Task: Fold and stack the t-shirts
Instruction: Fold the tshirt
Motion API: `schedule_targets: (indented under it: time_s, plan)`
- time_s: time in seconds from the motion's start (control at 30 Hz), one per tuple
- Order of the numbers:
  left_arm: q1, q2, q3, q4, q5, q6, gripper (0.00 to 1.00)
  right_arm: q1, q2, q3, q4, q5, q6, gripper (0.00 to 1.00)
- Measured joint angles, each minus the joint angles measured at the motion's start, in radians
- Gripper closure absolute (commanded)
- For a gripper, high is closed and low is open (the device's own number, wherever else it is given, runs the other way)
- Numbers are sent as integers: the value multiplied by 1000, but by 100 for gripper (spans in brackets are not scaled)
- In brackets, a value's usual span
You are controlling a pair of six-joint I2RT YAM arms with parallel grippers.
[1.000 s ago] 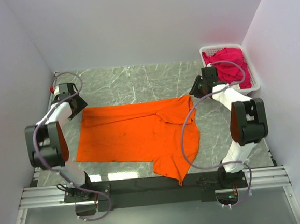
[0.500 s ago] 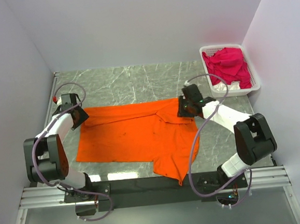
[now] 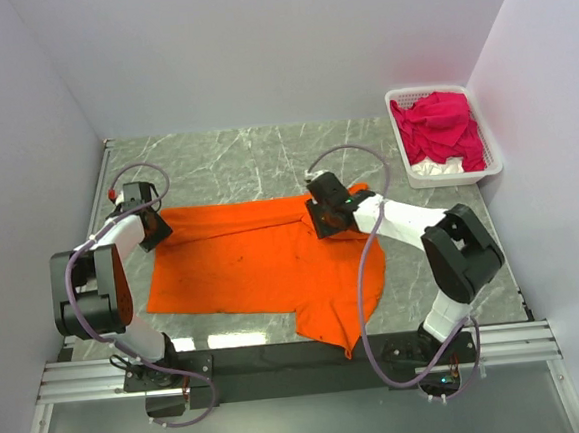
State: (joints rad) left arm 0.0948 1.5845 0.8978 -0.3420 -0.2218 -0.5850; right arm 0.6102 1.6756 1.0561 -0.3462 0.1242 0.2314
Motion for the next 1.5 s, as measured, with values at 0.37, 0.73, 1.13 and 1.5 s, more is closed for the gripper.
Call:
schedule_targets:
  time_s: [0.37,0.73,1.13,1.5]
  plan:
    - [-1,5,0,0,-4,22,83,99,161,141,-22,139,-79,58]
    - [-3,18,1,0,-8,25,91,104,184,152,-60,200,-102,93]
    - [-3,44,5,0,-8,24,91,104,142,219,-169,19,-61,100]
    - [-3,50,6,0,-12,25,88,67,130,239,-197,-37,15,68]
